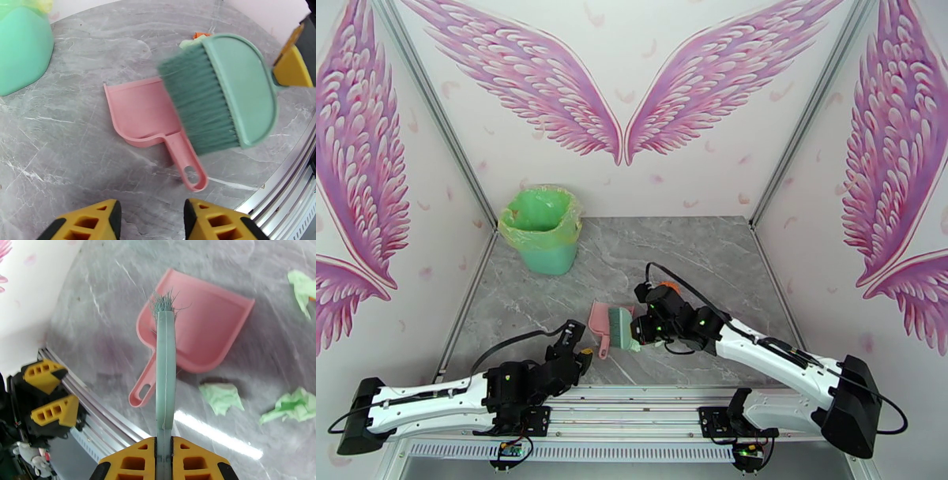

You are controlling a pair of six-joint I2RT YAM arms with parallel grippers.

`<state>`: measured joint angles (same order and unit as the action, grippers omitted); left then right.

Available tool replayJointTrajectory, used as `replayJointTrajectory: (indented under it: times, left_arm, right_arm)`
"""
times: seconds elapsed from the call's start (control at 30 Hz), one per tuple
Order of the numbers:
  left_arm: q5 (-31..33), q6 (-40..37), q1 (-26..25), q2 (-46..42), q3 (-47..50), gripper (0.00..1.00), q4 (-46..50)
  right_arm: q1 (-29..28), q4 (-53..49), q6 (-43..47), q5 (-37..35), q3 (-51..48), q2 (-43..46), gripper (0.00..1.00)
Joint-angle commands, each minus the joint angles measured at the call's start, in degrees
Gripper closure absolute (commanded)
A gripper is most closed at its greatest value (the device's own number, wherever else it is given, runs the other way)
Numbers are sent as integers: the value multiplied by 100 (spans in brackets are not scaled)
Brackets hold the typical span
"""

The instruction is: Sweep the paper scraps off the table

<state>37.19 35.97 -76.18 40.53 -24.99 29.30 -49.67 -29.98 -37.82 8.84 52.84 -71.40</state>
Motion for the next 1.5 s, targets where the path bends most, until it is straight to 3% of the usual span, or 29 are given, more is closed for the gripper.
replayJointTrajectory:
  times: [0.0, 0.17, 0.37, 0.63, 0.8, 1.07, 1.47]
  left_arm:
    - [193, 29, -88, -161, 121, 50, 14]
    - [204, 156, -160, -160, 258, 41, -237]
    - [778, 254, -292, 6, 384, 40, -447]
    - [1412, 82, -283, 579, 1226, 42, -1912]
    - [1664, -194, -235, 1059, 1142, 43, -2249]
    - [950, -780, 292, 2439, 964, 45, -3096]
    - [-643, -1450, 1475, 2215, 1368, 44, -4178]
  right_arm:
    - [-34, 565, -170, -91, 243, -270, 100]
    - [-38, 1033, -302, 39, 286, -642, 100]
    - [-40, 1134, -242, 31, 414, -762, 100]
    - [-9, 145, 246, -454, 755, 53, 100]
    - [55, -573, 515, -761, 943, 657, 100]
    - [137, -790, 542, -875, 748, 1235, 100]
    - [214, -892, 570, -910, 416, 1615, 100]
